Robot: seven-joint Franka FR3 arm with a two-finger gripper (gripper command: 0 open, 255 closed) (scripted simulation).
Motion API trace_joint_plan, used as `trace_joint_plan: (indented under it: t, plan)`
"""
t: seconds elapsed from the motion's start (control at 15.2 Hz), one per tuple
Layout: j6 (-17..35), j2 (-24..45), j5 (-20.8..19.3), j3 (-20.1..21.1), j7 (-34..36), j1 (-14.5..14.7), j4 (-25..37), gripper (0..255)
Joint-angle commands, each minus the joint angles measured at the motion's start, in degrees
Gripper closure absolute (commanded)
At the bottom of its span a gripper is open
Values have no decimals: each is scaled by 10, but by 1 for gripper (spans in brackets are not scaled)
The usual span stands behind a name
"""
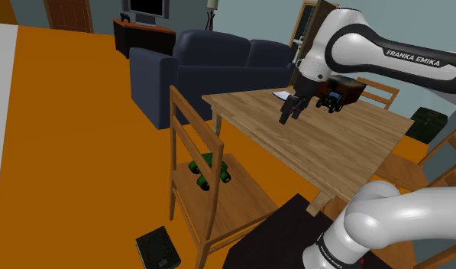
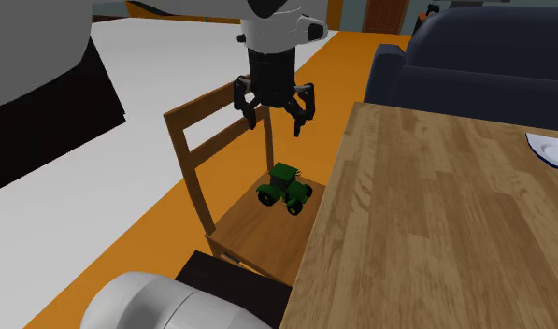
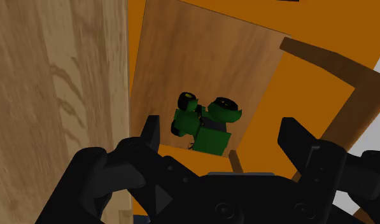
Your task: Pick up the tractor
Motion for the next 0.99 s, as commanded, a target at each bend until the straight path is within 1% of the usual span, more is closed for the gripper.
trace_joint_plan:
  t: [0.0,0.46,0.92]
  plan:
    - [0,0,0,0,0,0,0,0]
    - [145,77,6,-2,-11,7,-66,0]
    - [290,193,16,-3,-25,16,-91,0]
